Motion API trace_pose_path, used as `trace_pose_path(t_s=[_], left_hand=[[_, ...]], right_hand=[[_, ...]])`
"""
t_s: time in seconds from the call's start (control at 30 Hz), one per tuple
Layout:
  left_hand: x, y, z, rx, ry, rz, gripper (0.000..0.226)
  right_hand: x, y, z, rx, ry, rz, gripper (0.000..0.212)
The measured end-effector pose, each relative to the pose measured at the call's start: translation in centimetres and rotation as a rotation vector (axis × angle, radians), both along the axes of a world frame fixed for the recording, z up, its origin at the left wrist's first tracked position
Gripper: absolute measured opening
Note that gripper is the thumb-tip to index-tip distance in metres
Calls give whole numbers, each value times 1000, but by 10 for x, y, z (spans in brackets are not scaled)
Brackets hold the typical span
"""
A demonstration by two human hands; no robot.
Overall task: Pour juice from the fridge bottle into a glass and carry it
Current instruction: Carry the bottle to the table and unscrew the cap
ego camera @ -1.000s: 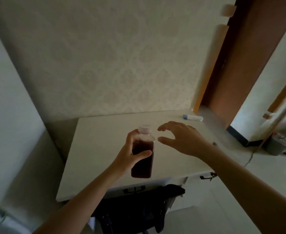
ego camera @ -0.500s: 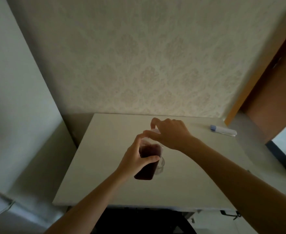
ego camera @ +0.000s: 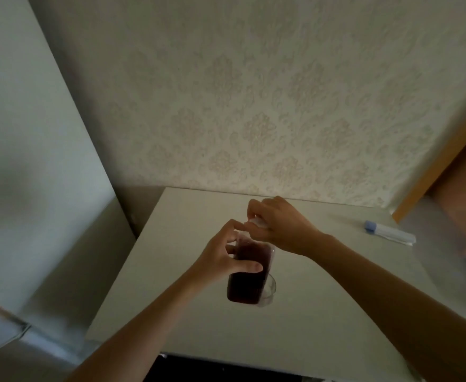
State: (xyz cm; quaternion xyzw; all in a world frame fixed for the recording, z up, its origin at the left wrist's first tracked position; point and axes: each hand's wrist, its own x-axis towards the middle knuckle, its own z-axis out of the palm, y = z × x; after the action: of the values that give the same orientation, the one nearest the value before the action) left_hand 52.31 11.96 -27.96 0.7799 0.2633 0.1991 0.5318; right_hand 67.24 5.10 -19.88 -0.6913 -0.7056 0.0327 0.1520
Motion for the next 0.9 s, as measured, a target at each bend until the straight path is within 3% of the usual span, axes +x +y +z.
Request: trace_pose_path(t_s=[0.2, 0.5, 0.9], left_hand=[[2, 13, 7, -64, 26, -80, 62], [-3, 27, 14, -143, 81, -152, 71], [-3, 33, 20, -122, 66, -235, 60]], right_hand=[[21, -1, 10, -73, -104, 213, 29], [28, 4, 13, -104, -236, 435, 34], [35, 5, 23, 39, -554, 632, 33]])
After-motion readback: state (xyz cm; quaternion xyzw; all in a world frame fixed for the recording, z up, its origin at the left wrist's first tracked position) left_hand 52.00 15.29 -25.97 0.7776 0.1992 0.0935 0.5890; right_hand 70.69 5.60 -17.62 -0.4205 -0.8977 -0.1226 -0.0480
